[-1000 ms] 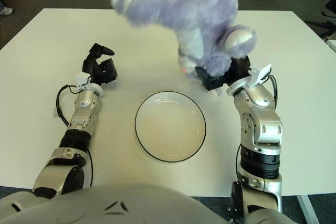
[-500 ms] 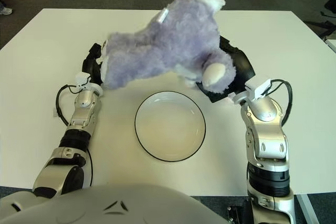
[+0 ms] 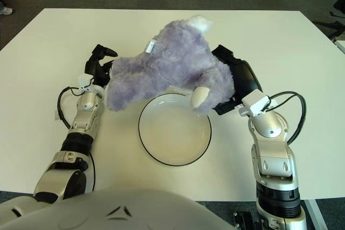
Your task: Put the doll into the plate.
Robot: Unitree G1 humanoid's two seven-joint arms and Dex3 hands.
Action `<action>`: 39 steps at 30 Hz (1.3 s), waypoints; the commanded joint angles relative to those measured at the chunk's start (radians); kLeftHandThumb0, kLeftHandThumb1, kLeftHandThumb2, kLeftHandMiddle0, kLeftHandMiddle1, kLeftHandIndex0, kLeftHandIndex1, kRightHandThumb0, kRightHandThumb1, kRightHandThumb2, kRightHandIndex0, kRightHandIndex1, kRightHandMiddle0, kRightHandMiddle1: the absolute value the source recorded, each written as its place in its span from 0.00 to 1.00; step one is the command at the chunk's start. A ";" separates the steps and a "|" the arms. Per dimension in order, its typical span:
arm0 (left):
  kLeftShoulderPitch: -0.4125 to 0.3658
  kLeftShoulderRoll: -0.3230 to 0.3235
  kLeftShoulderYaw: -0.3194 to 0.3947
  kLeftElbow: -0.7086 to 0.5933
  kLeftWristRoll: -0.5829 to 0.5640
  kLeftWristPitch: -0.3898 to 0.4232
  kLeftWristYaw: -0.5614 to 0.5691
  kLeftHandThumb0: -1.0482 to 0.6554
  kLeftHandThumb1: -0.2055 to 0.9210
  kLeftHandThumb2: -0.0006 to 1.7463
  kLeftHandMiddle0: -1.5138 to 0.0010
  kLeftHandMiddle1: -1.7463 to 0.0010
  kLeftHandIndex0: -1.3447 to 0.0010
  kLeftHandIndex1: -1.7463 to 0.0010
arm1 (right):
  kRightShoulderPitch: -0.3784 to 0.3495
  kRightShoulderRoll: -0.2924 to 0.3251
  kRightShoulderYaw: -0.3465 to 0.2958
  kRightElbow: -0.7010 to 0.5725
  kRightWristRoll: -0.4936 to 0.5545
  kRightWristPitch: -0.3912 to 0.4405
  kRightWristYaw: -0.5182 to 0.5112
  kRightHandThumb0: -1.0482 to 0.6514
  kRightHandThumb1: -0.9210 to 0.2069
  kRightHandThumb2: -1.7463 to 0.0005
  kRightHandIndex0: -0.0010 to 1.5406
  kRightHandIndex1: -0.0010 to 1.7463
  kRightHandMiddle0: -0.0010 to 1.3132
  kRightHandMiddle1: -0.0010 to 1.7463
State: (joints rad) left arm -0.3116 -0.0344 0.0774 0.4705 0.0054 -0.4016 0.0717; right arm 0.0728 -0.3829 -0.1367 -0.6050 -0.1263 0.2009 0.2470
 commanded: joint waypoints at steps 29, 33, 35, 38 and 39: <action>0.086 -0.015 -0.002 0.014 -0.001 0.033 0.007 0.36 0.61 0.63 0.24 0.00 0.64 0.00 | 0.068 -0.016 0.049 -0.060 -0.179 -0.029 -0.005 0.62 0.82 0.12 0.64 0.75 0.52 1.00; 0.085 -0.014 -0.002 0.016 -0.001 0.029 0.006 0.36 0.61 0.64 0.24 0.00 0.64 0.00 | 0.069 -0.016 0.051 -0.057 -0.191 -0.031 -0.003 0.62 0.80 0.14 0.64 0.73 0.51 1.00; 0.084 -0.014 -0.003 0.016 0.000 0.029 0.006 0.36 0.61 0.64 0.24 0.00 0.64 0.00 | 0.070 -0.015 0.052 -0.056 -0.195 -0.033 -0.004 0.62 0.79 0.14 0.64 0.73 0.51 1.00; 0.084 -0.013 -0.003 0.016 0.002 0.029 0.008 0.36 0.61 0.64 0.24 0.00 0.64 0.00 | 0.072 -0.014 0.053 -0.054 -0.198 -0.037 -0.006 0.62 0.79 0.15 0.63 0.72 0.51 1.00; 0.084 -0.013 -0.003 0.016 0.002 0.029 0.008 0.36 0.61 0.64 0.24 0.00 0.64 0.00 | 0.073 -0.013 0.053 -0.054 -0.198 -0.037 -0.006 0.62 0.79 0.15 0.63 0.72 0.51 1.00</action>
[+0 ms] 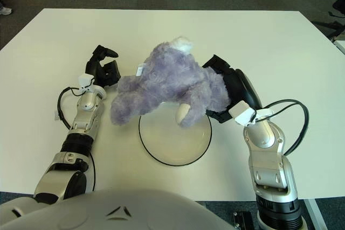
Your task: Put the doll into the plate.
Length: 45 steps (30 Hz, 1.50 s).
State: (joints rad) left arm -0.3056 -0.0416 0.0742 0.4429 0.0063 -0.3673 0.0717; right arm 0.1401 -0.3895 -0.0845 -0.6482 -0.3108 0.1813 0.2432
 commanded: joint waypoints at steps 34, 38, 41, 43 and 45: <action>0.078 0.009 0.005 0.025 -0.006 0.022 -0.004 0.36 0.61 0.63 0.25 0.00 0.64 0.00 | 0.015 0.018 -0.011 -0.105 -0.010 0.103 0.026 0.61 0.76 0.09 0.48 0.99 0.50 0.98; 0.079 0.010 0.003 0.022 -0.004 0.025 -0.003 0.36 0.61 0.63 0.24 0.00 0.64 0.00 | 0.018 0.007 -0.017 -0.122 -0.007 0.131 0.047 0.61 0.70 0.14 0.43 0.99 0.48 0.98; 0.079 0.010 0.003 0.021 -0.005 0.027 -0.005 0.36 0.61 0.64 0.24 0.00 0.64 0.00 | 0.020 -0.006 -0.024 -0.133 -0.008 0.140 0.064 0.61 0.63 0.19 0.39 0.99 0.44 0.98; 0.078 0.011 0.004 0.020 -0.007 0.029 -0.008 0.36 0.61 0.64 0.24 0.00 0.64 0.00 | 0.021 -0.016 -0.030 -0.146 -0.005 0.148 0.078 0.82 0.73 0.12 0.50 0.97 0.19 0.89; 0.078 0.012 0.004 0.018 -0.009 0.031 -0.009 0.36 0.61 0.64 0.24 0.00 0.64 0.00 | 0.021 -0.020 -0.031 -0.151 -0.006 0.156 0.088 0.90 0.77 0.10 0.54 0.96 0.10 0.85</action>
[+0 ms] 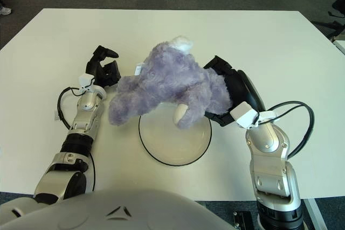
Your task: Put the doll into the plate.
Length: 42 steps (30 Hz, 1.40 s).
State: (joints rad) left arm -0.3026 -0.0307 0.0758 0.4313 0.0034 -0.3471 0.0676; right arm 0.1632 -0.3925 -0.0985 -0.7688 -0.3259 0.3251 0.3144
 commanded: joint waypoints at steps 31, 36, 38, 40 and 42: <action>0.075 0.006 -0.001 0.034 -0.003 0.004 -0.008 0.37 0.62 0.63 0.24 0.00 0.65 0.00 | 0.047 -0.071 -0.109 -0.060 0.048 -0.076 0.061 0.16 0.50 0.55 0.11 0.36 0.00 0.35; 0.074 0.008 -0.002 0.040 0.000 -0.008 -0.010 0.37 0.63 0.62 0.24 0.00 0.65 0.00 | 0.054 -0.075 -0.124 -0.053 0.075 -0.092 0.070 0.18 0.53 0.54 0.10 0.30 0.00 0.33; 0.074 0.009 -0.003 0.042 0.001 -0.012 -0.011 0.37 0.63 0.62 0.24 0.00 0.65 0.00 | 0.057 -0.085 -0.132 -0.051 0.085 -0.086 0.083 0.18 0.54 0.54 0.10 0.29 0.00 0.33; 0.073 0.009 -0.003 0.044 0.001 -0.015 -0.011 0.37 0.63 0.62 0.24 0.00 0.65 0.00 | 0.057 -0.089 -0.138 -0.051 0.091 -0.083 0.091 0.17 0.55 0.54 0.10 0.28 0.00 0.32; 0.074 0.010 -0.003 0.044 -0.001 -0.016 -0.014 0.37 0.63 0.62 0.24 0.00 0.65 0.00 | 0.054 -0.094 -0.147 -0.054 0.112 -0.073 0.107 0.18 0.55 0.53 0.10 0.26 0.00 0.31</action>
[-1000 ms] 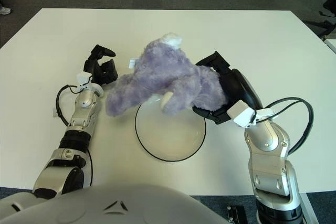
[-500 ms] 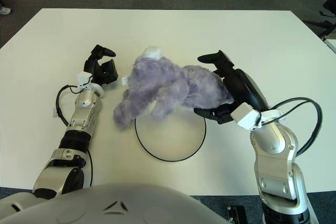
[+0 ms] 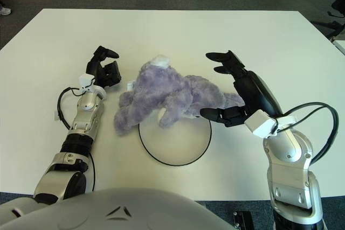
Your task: Put the doll into the plate.
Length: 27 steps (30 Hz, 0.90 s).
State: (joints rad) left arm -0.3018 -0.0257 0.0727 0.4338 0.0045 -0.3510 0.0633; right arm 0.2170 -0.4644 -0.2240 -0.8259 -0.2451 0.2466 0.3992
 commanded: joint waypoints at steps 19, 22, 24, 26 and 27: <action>0.075 0.004 0.003 0.033 -0.008 0.003 -0.021 0.37 0.63 0.62 0.24 0.00 0.65 0.00 | -0.009 -0.078 -0.126 0.006 0.248 0.063 0.140 0.24 0.62 0.48 0.08 0.10 0.00 0.26; 0.075 0.004 0.003 0.030 -0.005 0.010 -0.017 0.37 0.63 0.62 0.24 0.00 0.65 0.00 | -0.038 -0.120 -0.177 0.027 0.352 0.117 0.201 0.23 0.60 0.48 0.09 0.09 0.00 0.26; 0.077 0.003 0.002 0.026 -0.004 0.012 -0.016 0.37 0.63 0.62 0.24 0.00 0.65 0.00 | -0.046 -0.139 -0.198 0.034 0.393 0.137 0.219 0.23 0.59 0.49 0.10 0.09 0.00 0.26; 0.078 0.003 0.001 0.024 -0.003 0.014 -0.016 0.37 0.63 0.62 0.25 0.00 0.65 0.00 | -0.062 -0.159 -0.220 0.051 0.440 0.150 0.239 0.22 0.58 0.50 0.10 0.09 0.00 0.26; 0.078 0.003 0.000 0.024 -0.002 0.015 -0.016 0.37 0.63 0.62 0.25 0.00 0.65 0.00 | -0.070 -0.168 -0.228 0.060 0.460 0.155 0.247 0.21 0.56 0.50 0.11 0.08 0.00 0.26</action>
State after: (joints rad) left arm -0.2990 -0.0239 0.0731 0.4279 0.0040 -0.3460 0.0479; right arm 0.1806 -0.5983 -0.4163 -0.7883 0.1534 0.3813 0.6209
